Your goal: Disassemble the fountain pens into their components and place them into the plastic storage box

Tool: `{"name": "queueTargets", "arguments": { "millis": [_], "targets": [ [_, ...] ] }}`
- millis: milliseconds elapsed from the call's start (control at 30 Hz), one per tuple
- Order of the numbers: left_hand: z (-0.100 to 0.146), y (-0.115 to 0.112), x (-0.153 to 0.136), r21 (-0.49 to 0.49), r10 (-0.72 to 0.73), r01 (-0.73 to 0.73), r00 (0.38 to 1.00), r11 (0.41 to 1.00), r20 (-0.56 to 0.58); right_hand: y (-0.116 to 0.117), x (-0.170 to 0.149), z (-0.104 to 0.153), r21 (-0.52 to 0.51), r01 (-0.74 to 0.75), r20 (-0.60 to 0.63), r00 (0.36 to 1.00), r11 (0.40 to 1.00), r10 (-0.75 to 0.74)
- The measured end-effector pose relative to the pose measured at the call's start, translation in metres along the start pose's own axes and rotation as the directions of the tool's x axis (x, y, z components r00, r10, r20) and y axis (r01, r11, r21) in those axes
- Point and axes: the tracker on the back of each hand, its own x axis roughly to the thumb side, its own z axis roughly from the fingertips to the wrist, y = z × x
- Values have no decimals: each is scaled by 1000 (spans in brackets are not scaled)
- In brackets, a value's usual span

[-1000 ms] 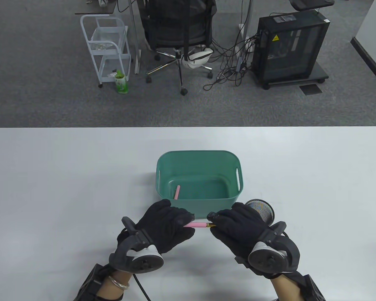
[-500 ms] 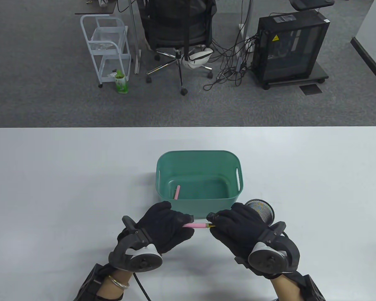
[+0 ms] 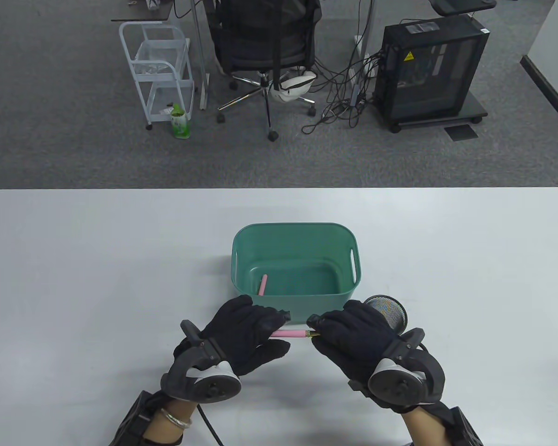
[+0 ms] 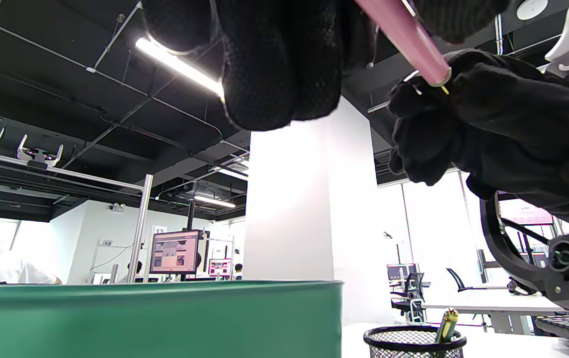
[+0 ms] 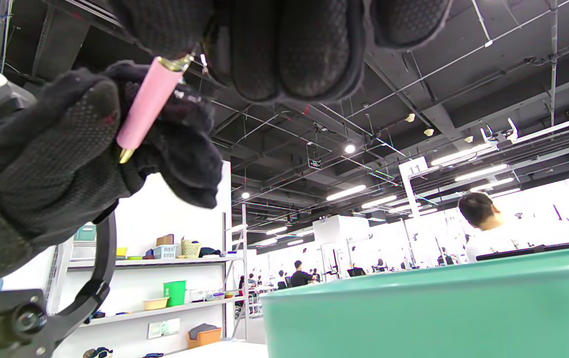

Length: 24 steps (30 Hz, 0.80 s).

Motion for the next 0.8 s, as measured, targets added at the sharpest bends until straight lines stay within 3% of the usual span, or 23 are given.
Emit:
{"name": "queueTargets", "arguments": {
  "millis": [800],
  "targets": [
    [-1, 0, 3, 16, -19, 19, 1000, 1000, 3, 0, -1, 0, -6, 1, 0, 1000, 1000, -1]
  ]
}}
